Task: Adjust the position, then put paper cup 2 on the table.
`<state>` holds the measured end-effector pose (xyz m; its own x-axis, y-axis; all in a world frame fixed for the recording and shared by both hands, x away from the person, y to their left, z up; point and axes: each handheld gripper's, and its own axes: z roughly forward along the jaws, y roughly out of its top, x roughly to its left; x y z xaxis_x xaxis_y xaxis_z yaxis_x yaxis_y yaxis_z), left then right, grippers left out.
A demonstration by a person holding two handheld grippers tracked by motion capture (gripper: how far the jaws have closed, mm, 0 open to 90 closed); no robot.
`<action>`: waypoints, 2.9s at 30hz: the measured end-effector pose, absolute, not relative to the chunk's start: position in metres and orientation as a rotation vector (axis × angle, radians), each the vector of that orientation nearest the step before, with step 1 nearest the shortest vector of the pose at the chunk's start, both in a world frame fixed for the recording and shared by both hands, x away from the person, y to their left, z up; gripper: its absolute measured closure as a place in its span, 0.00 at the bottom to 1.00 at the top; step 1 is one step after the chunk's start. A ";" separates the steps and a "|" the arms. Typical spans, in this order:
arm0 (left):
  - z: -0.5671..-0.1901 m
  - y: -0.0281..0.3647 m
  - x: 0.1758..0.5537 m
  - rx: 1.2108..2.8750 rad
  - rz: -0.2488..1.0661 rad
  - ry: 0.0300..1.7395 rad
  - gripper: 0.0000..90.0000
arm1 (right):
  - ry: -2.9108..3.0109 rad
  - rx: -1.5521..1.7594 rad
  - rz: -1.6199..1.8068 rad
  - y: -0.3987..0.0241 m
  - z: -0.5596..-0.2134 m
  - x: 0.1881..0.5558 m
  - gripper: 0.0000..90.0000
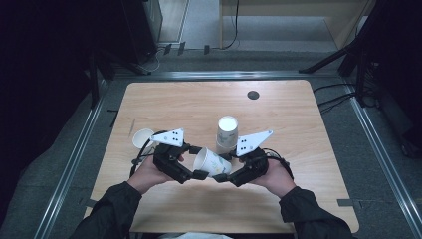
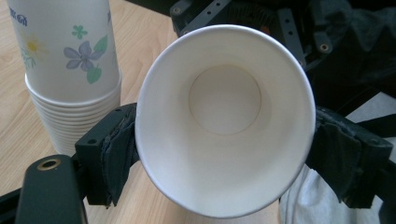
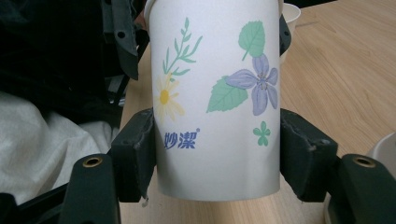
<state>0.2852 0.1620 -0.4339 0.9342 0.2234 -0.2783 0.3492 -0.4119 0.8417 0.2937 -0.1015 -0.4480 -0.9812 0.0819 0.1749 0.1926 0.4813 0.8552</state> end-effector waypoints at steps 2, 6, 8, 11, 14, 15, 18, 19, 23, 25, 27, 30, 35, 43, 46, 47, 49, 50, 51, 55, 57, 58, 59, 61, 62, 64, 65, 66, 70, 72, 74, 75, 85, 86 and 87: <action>-0.434 0.163 0.285 2.010 -0.142 0.412 0.20 | -2.593 -0.248 -1.528 -0.101 -0.448 0.294 0.39; -0.434 0.164 0.286 1.999 -0.142 0.416 0.25 | -2.582 -0.245 -1.537 -0.101 -0.448 0.294 0.39; -0.434 0.164 0.285 2.002 -0.132 0.410 0.26 | -2.578 -0.251 -1.536 -0.101 -0.448 0.295 0.39; -0.434 0.164 0.284 2.006 -0.123 0.402 0.28 | -2.576 -0.249 -1.530 -0.100 -0.449 0.295 0.39; -0.433 0.164 0.285 2.007 -0.133 0.402 0.29 | -2.576 -0.248 -1.522 -0.100 -0.448 0.295 0.39; -0.433 0.164 0.285 2.009 -0.133 0.401 0.29 | -2.571 -0.253 -1.519 -0.101 -0.448 0.295 0.38; -0.432 0.165 0.285 2.012 -0.123 0.401 0.30 | -2.566 -0.262 -1.517 -0.100 -0.448 0.295 0.37; -0.433 0.165 0.285 2.013 -0.123 0.402 0.30 | -2.571 -0.265 -1.515 -0.100 -0.448 0.295 0.34; -0.434 0.167 0.285 2.037 -0.097 0.400 0.30 | -2.575 -0.295 -1.496 -0.098 -0.448 0.296 0.20; -0.433 0.169 0.286 2.044 -0.086 0.407 0.30 | -2.607 -0.317 -1.484 -0.099 -0.448 0.296 0.19; -0.433 0.172 0.287 2.043 -0.083 0.414 0.30 | -2.648 -0.341 -1.465 -0.101 -0.449 0.296 0.19; -0.432 0.177 0.289 2.066 -0.049 0.434 0.30 | -2.699 -0.367 -1.441 -0.105 -0.451 0.296 0.19; -0.432 0.182 0.292 2.112 -0.016 0.462 0.30 | -2.768 -0.408 -1.443 -0.108 -0.454 0.293 0.19; -0.433 0.195 0.295 2.165 0.017 0.521 0.30 | -2.848 -0.429 -1.397 -0.113 -0.458 0.292 0.20; -0.433 0.200 0.294 2.189 0.039 0.543 0.30 | -2.861 -0.414 -1.393 -0.117 -0.458 0.291 0.22; -0.433 0.202 0.294 2.195 0.047 0.549 0.30 | -2.873 -0.400 -1.390 -0.118 -0.457 0.290 0.22; -0.434 0.205 0.293 2.210 0.052 0.569 0.29 | -2.889 -0.377 -1.398 -0.122 -0.456 0.289 0.22; -0.435 0.207 0.292 2.220 0.063 0.581 0.29 | -2.892 -0.369 -1.402 -0.123 -0.455 0.289 0.22; -0.436 0.208 0.292 2.226 0.065 0.591 0.29 | -2.894 -0.373 -1.411 -0.126 -0.454 0.289 0.22; -0.438 0.213 0.290 2.244 0.067 0.628 0.29 | -2.905 -0.380 -1.420 -0.134 -0.452 0.292 0.22; -0.439 0.216 0.289 2.246 0.069 0.639 0.29 | -2.913 -0.423 -1.388 -0.138 -0.452 0.294 0.22; -0.439 0.219 0.288 2.246 0.076 0.648 0.29 | -2.921 -0.448 -1.373 -0.141 -0.452 0.295 0.22; -0.439 0.220 0.287 2.241 0.076 0.659 0.29 | -2.925 -0.466 -1.366 -0.144 -0.453 0.296 0.22; -0.439 0.224 0.286 2.240 0.081 0.673 0.29 | -2.920 -0.478 -1.362 -0.149 -0.453 0.297 0.22; -0.439 0.226 0.285 2.240 0.086 0.681 0.29 | -2.918 -0.490 -1.363 -0.152 -0.452 0.298 0.22; -0.440 0.231 0.284 2.244 0.089 0.694 0.29 | -2.908 -0.505 -1.373 -0.156 -0.451 0.301 0.22; -0.441 0.233 0.283 2.252 0.106 0.698 0.29 | -2.905 -0.516 -1.383 -0.158 -0.450 0.303 0.22; -0.441 0.234 0.283 2.262 0.116 0.702 0.29 | -2.902 -0.524 -1.387 -0.160 -0.450 0.305 0.22; -0.442 0.242 0.280 2.267 0.121 0.716 0.29 | -2.896 -0.547 -1.403 -0.165 -0.448 0.311 0.22; -0.442 0.246 0.278 2.263 0.127 0.726 0.29 | -2.903 -0.552 -1.405 -0.166 -0.448 0.313 0.22; -0.442 0.250 0.277 2.267 0.131 0.736 0.29 | -2.905 -0.562 -1.406 -0.168 -0.448 0.317 0.22; -0.442 0.253 0.276 2.264 0.136 0.744 0.29 | -2.904 -0.576 -1.403 -0.169 -0.447 0.318 0.22; -0.444 0.280 0.269 2.260 0.175 0.868 0.29 | -2.900 -0.653 -1.433 -0.174 -0.447 0.335 0.22; -0.444 0.282 0.269 2.266 0.173 0.877 0.29 | -2.902 -0.653 -1.433 -0.174 -0.448 0.336 0.22; -0.445 0.284 0.269 2.272 0.180 0.886 0.28 | -2.902 -0.658 -1.428 -0.175 -0.448 0.336 0.22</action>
<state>0.2685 0.2841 -0.4449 0.7582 0.6423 -0.1120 0.5481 -0.5349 0.6430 0.3362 -0.1746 -0.4479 -0.9085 0.4168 0.0318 0.2795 0.5492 0.7876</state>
